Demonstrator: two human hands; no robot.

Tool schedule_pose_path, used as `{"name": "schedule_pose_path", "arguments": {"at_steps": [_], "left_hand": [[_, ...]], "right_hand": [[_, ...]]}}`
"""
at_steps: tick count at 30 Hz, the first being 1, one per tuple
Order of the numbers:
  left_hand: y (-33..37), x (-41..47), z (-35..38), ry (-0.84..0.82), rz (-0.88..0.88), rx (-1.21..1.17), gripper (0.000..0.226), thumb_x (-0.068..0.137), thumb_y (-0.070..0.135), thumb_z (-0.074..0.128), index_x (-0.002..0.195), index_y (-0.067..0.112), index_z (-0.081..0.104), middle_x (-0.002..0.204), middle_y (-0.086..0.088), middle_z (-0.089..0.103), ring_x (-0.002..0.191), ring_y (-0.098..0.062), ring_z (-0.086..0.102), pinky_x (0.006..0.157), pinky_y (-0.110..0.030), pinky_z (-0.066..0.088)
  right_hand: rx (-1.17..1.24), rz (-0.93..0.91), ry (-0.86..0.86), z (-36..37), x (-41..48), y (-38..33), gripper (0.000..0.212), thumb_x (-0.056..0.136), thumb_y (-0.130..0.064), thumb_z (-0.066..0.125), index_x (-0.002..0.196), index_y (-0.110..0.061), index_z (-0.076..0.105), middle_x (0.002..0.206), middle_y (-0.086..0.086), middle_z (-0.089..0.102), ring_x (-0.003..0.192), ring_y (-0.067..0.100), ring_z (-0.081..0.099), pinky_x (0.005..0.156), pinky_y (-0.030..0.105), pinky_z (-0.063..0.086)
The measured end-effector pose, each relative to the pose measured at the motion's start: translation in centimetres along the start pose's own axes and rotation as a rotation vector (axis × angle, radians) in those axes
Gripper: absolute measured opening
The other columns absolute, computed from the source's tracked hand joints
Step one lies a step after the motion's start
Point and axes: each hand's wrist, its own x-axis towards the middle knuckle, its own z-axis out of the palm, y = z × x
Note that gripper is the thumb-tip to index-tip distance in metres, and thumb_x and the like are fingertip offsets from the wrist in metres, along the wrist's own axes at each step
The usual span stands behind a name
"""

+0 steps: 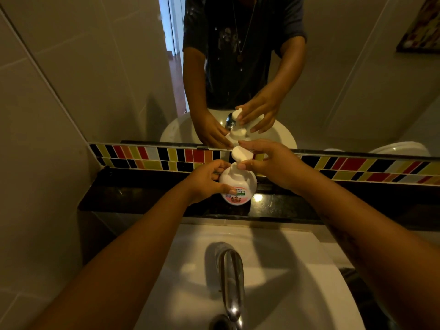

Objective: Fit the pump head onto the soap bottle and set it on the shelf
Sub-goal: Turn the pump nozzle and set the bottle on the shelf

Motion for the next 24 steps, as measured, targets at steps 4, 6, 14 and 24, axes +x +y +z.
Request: {"name": "schedule_pose_path", "arguments": {"at_steps": [4,6,14,24], "left_hand": [[-0.8,-0.4,0.3,0.022,0.038,0.011,0.073,0.067,0.014,0.085,0.13,0.019,0.05,0.13,-0.002,0.059,0.118,-0.02,0.058,0.092,-0.04,0.054],[-1.7,-0.9,0.3,0.042,0.052,0.004,0.089,0.064,0.021,0.088,0.14,0.022,0.041,0.14,0.0,0.051,0.124,-0.018,0.052,0.099,-0.041,0.048],[-3.2,-1.6,0.8,0.187,0.093,0.025,0.066,0.073,0.013,0.08,0.133,0.015,0.05,0.129,-0.008,0.061,0.112,-0.023,0.062,0.09,-0.037,0.055],[-3.1,0.1,-0.8,0.257,0.1,0.064,0.048,0.08,0.013,0.074,0.125,0.013,0.059,0.121,-0.008,0.067,0.105,-0.019,0.066,0.094,-0.042,0.052]], "right_hand": [[0.101,0.047,0.025,0.3,-0.7,0.4,0.073,0.078,-0.027,0.07,0.142,-0.028,0.036,0.147,0.001,0.044,0.133,0.021,0.04,0.094,0.03,0.037],[0.153,0.093,0.033,1.2,-1.6,1.4,0.077,0.077,-0.023,0.072,0.143,-0.031,0.033,0.148,0.0,0.041,0.134,0.021,0.038,0.093,0.032,0.04],[0.244,0.209,0.109,5.2,-2.5,6.2,0.054,0.081,-0.017,0.067,0.132,-0.021,0.05,0.135,0.004,0.057,0.125,0.024,0.052,0.1,0.038,0.044],[0.268,0.248,0.278,8.2,1.4,6.4,0.052,0.082,-0.022,0.068,0.131,-0.018,0.052,0.132,0.006,0.06,0.121,0.026,0.055,0.102,0.046,0.044]]}}
